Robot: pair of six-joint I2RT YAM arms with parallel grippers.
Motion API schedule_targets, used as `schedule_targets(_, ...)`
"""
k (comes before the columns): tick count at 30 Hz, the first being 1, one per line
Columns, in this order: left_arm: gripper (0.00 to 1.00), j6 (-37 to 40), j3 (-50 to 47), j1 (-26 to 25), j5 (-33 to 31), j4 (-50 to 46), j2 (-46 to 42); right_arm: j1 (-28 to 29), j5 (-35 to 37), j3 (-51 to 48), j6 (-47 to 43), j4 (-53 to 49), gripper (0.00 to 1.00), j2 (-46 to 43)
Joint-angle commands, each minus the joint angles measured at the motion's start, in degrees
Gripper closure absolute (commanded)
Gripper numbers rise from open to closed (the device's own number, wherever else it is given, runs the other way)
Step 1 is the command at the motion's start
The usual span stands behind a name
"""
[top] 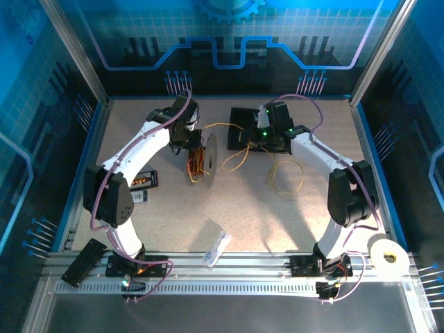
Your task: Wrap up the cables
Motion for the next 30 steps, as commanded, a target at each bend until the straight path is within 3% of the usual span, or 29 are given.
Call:
schedule_targets(1,1.00,1.18,0.54,-0.14,0.02,2.51,-6.42,-1.00,-7.69,4.88,-6.34,-1.76,0.85,2.01)
schedule_targets(6,1.00,0.61,1.42,0.77,-0.10,1.60,-9.27,-1.64,-14.00,2.47,-9.04,2.85,0.48,-3.58)
schedule_targets(11,1.00,0.12,3.48,1.52,0.68,-0.71,-10.50,-2.11,-15.87,-3.49,-12.05,8.93,0.22,-13.72)
schedule_targets(14,1.00,0.13,3.70,1.70,1.80,-1.36,-11.82,-3.24,-17.58,-8.34,-13.00,13.89,0.01,-19.57)
schedule_targets(25,1.00,-0.27,5.81,5.52,9.68,-4.18,-15.11,-7.68,-20.52,-12.68,-26.65,8.69,0.04,-26.54)
schedule_targets(27,1.00,-0.61,5.55,6.41,12.19,-3.78,-15.82,-7.14,-23.91,-14.02,-26.16,12.60,0.13,-26.74)
schedule_targets(30,1.00,-1.32,5.37,7.27,14.57,-3.49,-16.62,-4.92,-21.88,-19.70,-30.18,20.91,0.19,-28.97)
